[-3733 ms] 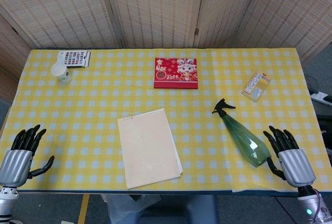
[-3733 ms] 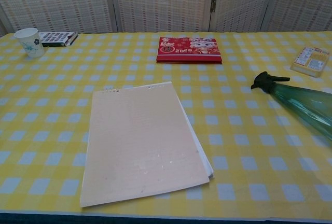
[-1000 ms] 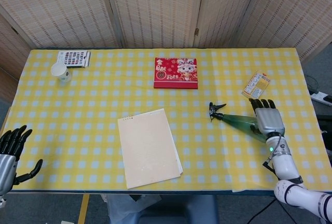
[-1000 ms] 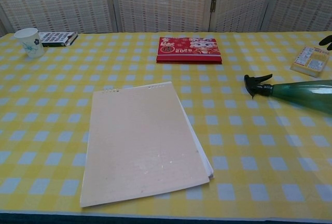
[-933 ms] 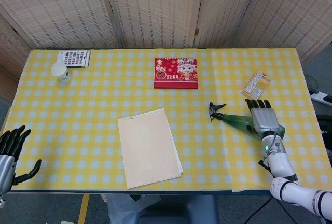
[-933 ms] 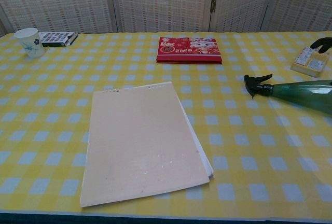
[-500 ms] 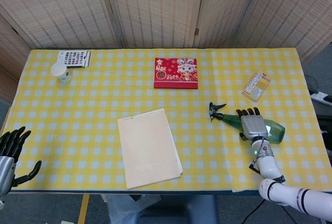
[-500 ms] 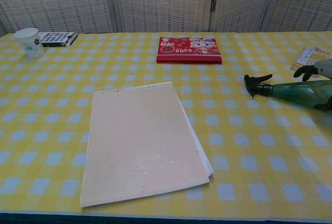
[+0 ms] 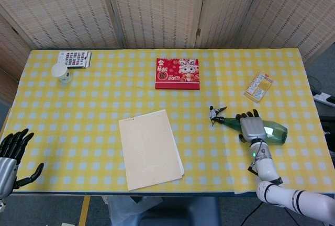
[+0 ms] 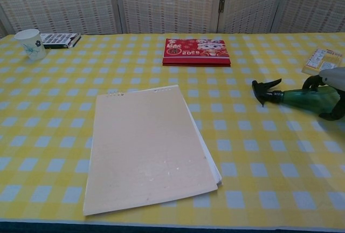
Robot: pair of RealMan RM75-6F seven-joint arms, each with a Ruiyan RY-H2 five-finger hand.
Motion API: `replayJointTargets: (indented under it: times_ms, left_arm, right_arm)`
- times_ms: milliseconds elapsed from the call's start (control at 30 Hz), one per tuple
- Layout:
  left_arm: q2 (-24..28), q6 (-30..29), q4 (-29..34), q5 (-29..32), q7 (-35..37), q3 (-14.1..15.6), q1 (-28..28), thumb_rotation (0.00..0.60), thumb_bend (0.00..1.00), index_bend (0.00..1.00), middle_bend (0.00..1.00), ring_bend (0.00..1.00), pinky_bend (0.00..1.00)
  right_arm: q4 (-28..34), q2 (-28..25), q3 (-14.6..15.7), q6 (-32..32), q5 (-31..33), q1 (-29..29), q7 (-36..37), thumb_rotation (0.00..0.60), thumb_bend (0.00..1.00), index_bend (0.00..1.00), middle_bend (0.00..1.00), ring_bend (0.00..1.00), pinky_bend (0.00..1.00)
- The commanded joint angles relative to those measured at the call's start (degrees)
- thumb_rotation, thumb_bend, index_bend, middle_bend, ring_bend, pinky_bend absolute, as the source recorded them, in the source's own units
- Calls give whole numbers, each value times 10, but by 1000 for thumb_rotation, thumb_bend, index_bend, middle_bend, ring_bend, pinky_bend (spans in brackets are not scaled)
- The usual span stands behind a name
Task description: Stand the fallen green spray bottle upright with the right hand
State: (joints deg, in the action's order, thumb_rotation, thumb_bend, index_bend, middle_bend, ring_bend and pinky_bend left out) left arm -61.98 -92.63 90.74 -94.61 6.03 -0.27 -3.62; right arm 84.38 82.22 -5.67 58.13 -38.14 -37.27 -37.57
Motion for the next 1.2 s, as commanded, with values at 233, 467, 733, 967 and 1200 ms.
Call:
replayJointTargets:
  times_ms: [233, 467, 733, 967, 1200]
  left_arm:
    - [-1, 1, 0, 1, -3, -1, 0, 140, 379, 0, 69, 33, 0]
    - [-1, -4, 2, -1, -4, -1, 2, 140, 378, 3, 69, 33, 0]
    - [-1, -3, 1, 0, -3, -2, 2, 143, 378, 5, 69, 33, 0]
    - [-2, 0, 2, -1, -9, -1, 1, 140, 378, 6, 69, 33, 0]
    - [-2, 3, 0, -2, -5, 0, -1, 143, 378, 7, 69, 33, 0]
  right_arm:
    - [-16, 10, -1, 15, -17, 4, 5, 600, 370, 459, 414, 313, 199]
    - [-23, 16, -9, 27, -35, 10, 24, 600, 369, 570, 506, 415, 408]
    - [23, -7, -47, 77, -129, 40, 149, 600, 369, 636, 566, 485, 471]
    - [17, 40, -91, 163, -256, 96, 429, 600, 369, 636, 558, 510, 471]
    - [-66, 102, -110, 209, -349, 113, 653, 600, 369, 636, 550, 517, 471]
